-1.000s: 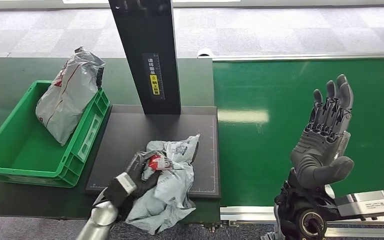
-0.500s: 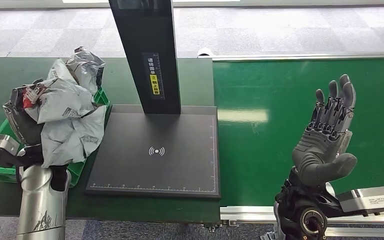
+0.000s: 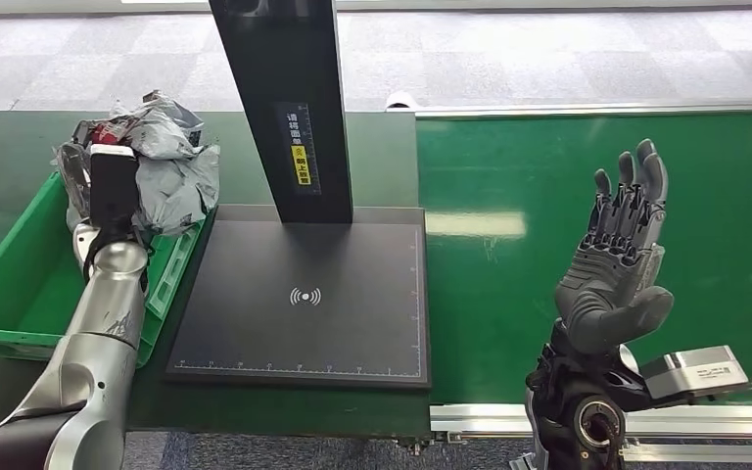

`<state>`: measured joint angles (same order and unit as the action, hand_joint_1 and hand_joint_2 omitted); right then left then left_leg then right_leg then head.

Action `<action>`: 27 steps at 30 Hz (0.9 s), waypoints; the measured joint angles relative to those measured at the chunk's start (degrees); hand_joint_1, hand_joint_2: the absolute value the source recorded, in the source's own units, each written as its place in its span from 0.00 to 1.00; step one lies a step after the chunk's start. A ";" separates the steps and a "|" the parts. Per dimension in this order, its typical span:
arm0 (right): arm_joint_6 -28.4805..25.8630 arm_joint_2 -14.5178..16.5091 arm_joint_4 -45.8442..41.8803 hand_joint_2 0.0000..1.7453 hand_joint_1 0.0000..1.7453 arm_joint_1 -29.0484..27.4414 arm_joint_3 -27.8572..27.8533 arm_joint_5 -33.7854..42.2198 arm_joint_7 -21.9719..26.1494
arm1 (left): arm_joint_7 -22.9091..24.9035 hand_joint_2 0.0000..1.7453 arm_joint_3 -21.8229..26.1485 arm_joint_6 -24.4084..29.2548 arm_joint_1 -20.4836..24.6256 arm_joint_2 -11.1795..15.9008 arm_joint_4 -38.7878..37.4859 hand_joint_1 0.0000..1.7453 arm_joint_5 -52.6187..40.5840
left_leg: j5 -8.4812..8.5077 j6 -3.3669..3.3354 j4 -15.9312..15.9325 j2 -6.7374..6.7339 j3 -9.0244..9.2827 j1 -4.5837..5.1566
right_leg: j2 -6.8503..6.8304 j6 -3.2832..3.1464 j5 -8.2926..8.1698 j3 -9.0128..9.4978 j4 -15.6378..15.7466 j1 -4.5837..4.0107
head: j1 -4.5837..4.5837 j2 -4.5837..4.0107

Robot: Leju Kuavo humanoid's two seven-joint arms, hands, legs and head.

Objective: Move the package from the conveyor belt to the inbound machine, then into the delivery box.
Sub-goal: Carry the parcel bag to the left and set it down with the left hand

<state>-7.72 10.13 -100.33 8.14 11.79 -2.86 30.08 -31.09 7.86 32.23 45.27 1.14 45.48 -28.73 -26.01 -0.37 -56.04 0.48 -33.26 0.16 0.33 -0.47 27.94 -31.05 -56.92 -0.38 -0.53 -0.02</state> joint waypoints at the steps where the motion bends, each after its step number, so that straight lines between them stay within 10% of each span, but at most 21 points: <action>1: -0.01 -0.01 0.11 0.00 0.00 0.04 0.01 0.00 0.00 | -0.01 1.00 -0.11 0.08 0.39 0.14 -1.09 1.00 -0.04 | 0.00 0.00 0.00 0.00 -0.04 0.00 | 0.00 0.00 0.00 -0.03 0.00 0.00 | -0.01 0.00; 10: 0.19 -0.07 2.08 0.00 0.00 1.21 0.87 0.22 -0.70 | 14.93 1.00 -2.52 2.01 7.53 2.55 -14.09 1.00 -12.79 | 0.01 0.01 0.00 0.01 -0.12 0.00 | -0.01 -0.02 -0.02 -0.11 0.00 -0.01 | 0.00 0.00; 15: 1.03 -0.27 4.07 0.00 0.00 2.15 1.68 0.34 -1.50 | 23.48 1.00 -5.11 1.88 10.81 4.65 -19.59 0.04 -19.51 | 0.02 0.02 0.00 0.00 -0.11 0.00 | 0.00 -0.03 -0.02 -0.10 -0.03 -0.02 | 0.00 0.00; 27: 1.46 -1.20 8.07 0.00 0.00 3.24 3.47 0.79 -2.69 | 27.59 1.00 2.05 6.50 12.33 8.21 -22.35 0.00 -13.97 | 0.02 0.03 0.02 0.00 -0.12 0.00 | -0.01 -0.02 -0.01 -0.12 -0.03 -0.03 | -0.01 0.00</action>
<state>-6.26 8.92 -92.26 11.38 15.26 -2.08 27.38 -3.50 9.91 38.73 57.60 9.35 23.13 -42.70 -25.99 -0.35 -56.02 0.48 -33.38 0.15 0.32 -0.50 27.93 -31.16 -56.95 -0.41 -0.54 -0.02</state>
